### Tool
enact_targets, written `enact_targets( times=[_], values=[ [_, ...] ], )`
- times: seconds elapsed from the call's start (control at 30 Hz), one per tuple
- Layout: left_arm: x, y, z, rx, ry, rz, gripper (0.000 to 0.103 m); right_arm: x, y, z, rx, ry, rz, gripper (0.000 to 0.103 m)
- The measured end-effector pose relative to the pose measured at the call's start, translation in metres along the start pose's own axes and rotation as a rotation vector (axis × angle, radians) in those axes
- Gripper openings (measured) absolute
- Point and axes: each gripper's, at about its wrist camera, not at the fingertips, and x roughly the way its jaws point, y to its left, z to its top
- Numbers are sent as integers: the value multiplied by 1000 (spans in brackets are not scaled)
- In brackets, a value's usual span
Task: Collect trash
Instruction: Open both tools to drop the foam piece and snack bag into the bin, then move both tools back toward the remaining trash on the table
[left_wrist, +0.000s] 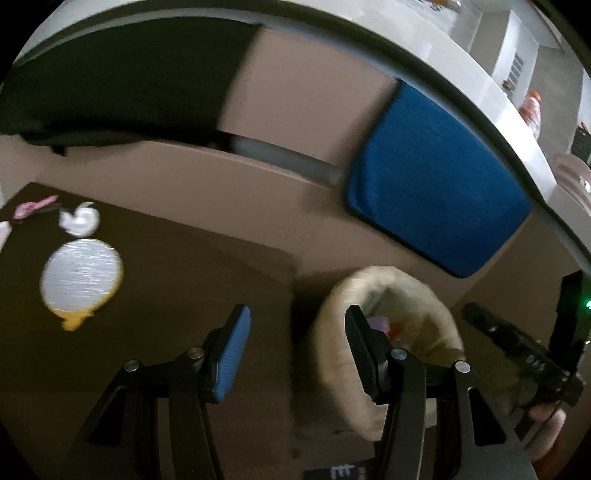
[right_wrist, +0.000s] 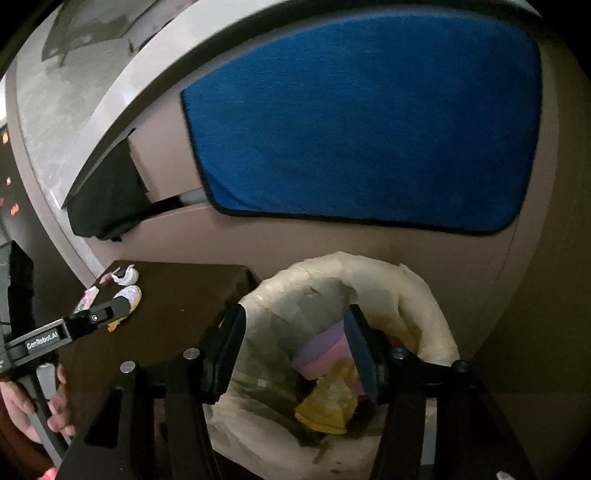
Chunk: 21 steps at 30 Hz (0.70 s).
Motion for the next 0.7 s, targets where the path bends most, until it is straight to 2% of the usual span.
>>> enact_targets(
  times=[0.17, 0.33, 0.5, 0.6, 0.7],
  values=[
    [-27, 63, 1, -38, -26, 92, 54, -1, 33, 11, -38, -23, 40, 53],
    [-62, 157, 12, -119, -77, 209, 54, 12, 74, 21, -69, -14, 112, 53],
    [-89, 265, 26, -209, -140, 371, 54, 33, 121, 21, -108, 22, 158, 53],
    [-94, 328, 32, -273, -115, 439, 55, 46, 144, 16, -122, 48, 183, 52],
    [-85, 366, 33, -317, -60, 423, 55, 58, 164, 10, -123, 68, 201, 52]
  ],
)
